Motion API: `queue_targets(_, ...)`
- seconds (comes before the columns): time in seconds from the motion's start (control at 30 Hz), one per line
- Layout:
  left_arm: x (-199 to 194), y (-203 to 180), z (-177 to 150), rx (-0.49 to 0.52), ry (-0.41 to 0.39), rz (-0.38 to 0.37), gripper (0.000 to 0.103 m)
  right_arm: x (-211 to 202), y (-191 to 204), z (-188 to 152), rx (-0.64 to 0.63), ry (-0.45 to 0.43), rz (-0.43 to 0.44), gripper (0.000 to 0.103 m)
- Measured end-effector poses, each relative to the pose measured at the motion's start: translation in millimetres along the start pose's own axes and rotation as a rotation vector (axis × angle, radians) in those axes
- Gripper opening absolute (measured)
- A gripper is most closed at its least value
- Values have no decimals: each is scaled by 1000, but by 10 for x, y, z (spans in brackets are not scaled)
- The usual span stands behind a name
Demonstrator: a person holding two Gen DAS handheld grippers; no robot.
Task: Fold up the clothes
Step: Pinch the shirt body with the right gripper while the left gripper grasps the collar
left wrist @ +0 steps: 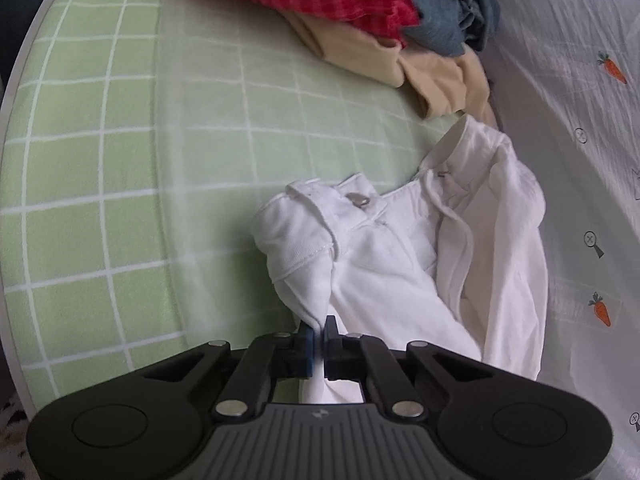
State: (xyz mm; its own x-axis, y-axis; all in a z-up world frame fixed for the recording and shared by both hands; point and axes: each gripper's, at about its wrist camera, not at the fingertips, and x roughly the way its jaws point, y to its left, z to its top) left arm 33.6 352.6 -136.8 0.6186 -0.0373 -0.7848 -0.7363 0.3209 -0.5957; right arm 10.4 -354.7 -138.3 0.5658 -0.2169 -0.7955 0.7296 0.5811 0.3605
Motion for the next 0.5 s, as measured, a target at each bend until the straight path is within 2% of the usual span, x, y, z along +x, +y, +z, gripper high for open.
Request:
queue_targets(0.1, -139, -202, 213, 39, -74, -51, 3, -59, 46, 96, 5, -33, 39, 9)
queue_targets(0.2, -404, -421, 484, 98, -148, -112, 3, -252, 222, 166, -72, -70, 92, 8)
queue_targets(0.3, -623, -510, 646, 161, -206, -123, 3, -492, 359, 127, -148, -72, 151, 8)
queue_targets(0.37, -641, -447, 666, 194, -231, -68, 3, -562, 407, 25, -222, -47, 154, 7)
queue_targets(0.43, -507, -293, 657, 213, -212, 40, 4, -506, 363, -122, -262, 14, 130, 7)
queue_targets(0.5, -364, -132, 581, 251, -164, 160, 11, -356, 237, -265, -236, 106, 83, 8)
